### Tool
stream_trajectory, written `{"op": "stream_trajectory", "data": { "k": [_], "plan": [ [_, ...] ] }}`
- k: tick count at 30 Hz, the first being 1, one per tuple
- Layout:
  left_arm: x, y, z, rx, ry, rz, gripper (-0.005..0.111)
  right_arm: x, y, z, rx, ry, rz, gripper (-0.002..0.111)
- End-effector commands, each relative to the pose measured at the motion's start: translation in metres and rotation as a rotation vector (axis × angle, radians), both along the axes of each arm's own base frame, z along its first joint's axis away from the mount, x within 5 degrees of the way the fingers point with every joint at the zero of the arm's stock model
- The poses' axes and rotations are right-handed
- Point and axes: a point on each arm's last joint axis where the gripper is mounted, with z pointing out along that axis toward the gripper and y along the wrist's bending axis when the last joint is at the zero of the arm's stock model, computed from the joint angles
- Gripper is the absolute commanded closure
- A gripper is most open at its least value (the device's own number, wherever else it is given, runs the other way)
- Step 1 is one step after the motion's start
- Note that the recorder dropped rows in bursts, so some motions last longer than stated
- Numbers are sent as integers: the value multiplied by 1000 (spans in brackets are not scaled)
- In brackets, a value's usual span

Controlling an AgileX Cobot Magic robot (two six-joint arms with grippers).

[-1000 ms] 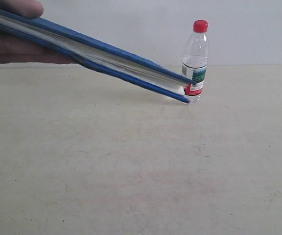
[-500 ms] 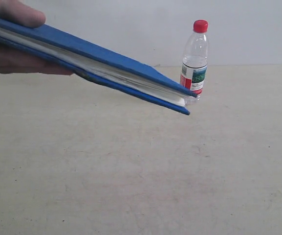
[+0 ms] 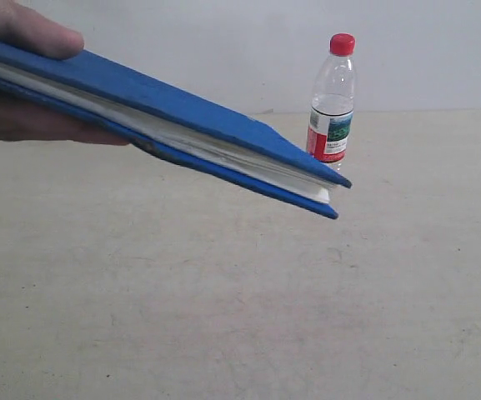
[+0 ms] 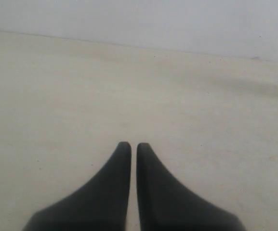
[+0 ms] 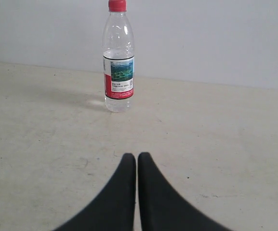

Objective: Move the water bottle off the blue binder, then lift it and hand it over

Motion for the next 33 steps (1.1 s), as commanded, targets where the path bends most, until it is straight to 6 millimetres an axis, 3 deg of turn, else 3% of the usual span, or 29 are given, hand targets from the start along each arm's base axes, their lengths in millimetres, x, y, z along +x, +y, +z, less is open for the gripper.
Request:
{"op": "stream_trajectory", "data": {
  "k": [1,11,33],
  "plan": [
    [0,0,1,2,-9,-1,102,0,0,1,6,-14,2,109],
    [3,4,16,20,-178,61,102,0,0,1,6,-14,2,109],
    [3,4,16,20,-182,61,102,0,0,1,4,-8,2,109]
  ]
}}
